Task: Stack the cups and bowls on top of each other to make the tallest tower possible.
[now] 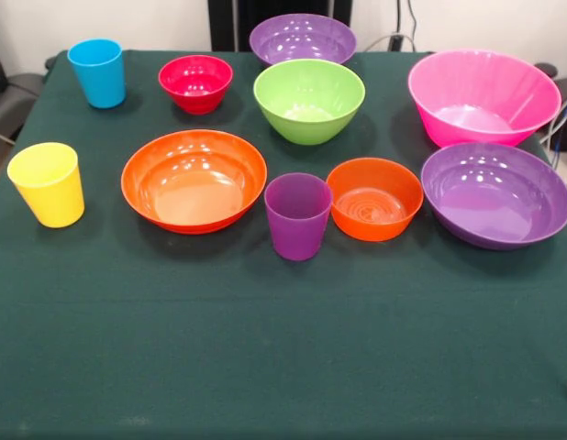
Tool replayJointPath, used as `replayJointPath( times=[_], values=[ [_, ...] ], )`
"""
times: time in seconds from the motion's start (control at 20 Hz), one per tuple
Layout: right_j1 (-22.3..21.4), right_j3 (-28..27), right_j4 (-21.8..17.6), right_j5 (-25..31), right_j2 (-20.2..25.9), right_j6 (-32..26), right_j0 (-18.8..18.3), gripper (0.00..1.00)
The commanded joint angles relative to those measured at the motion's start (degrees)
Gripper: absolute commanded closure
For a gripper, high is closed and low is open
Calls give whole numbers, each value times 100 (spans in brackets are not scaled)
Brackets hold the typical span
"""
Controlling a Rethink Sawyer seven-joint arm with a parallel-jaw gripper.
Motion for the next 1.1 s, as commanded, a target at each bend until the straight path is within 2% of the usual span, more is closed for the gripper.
replayJointPath(
  times=[0.05, 0.45, 0.95, 1.1],
  values=[
    [1250, -896, -85, 36, 141, 962, -105, 0],
    [2358, -2007, -127, 196, 116, 925, -239, 0],
    [3976, -4048, -57, 560, -9, 750, -275, 0],
    [4314, -4499, -45, 583, -10, 672, -301, 0]
  ],
)
